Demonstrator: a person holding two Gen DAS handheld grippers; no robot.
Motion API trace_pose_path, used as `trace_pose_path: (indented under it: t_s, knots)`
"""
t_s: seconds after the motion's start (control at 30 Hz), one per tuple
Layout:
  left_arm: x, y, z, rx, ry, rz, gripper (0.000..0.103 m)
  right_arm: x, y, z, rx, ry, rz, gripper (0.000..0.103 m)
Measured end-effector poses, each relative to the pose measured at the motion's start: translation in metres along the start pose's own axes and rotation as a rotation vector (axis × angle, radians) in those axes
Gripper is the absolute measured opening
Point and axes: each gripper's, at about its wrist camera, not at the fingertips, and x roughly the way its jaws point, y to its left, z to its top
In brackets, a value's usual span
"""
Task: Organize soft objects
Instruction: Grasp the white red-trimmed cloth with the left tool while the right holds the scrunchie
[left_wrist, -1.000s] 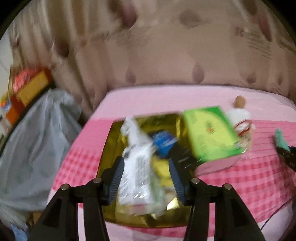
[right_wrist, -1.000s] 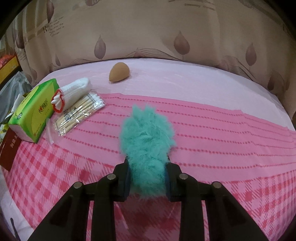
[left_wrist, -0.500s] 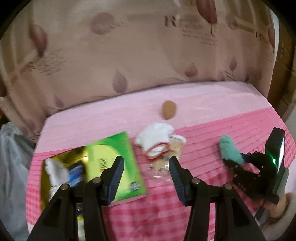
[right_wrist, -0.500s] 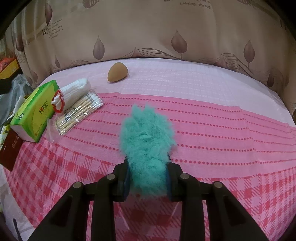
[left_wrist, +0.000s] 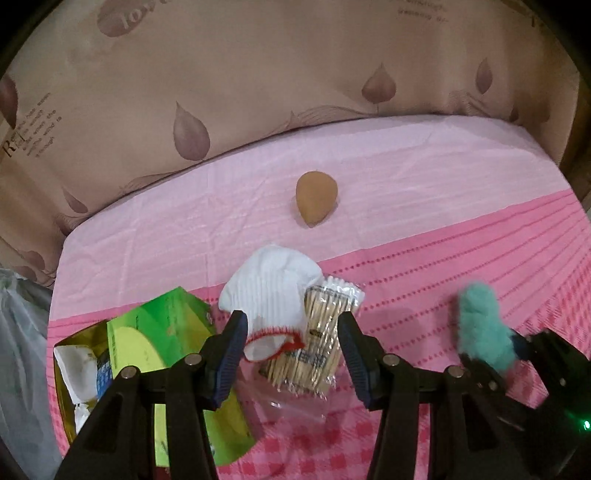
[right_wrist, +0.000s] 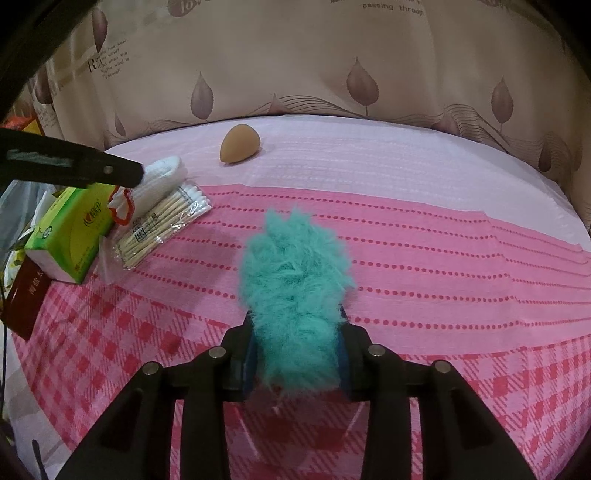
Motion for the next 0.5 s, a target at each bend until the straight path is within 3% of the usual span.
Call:
trace_pose_path:
  t_s: [0.4, 0.5]
  knots:
    - [0.035, 0.003, 0.013, -0.061, 0.067, 0.029, 0.052, -0.003, -0.002, 0.0, 0.005, 0.0, 0.005, 0.035]
    - [0.037, 0.004, 0.014, -0.075, 0.066, 0.026, 0.022, -0.003, -0.001, 0.0, 0.005, 0.0, 0.005, 0.035]
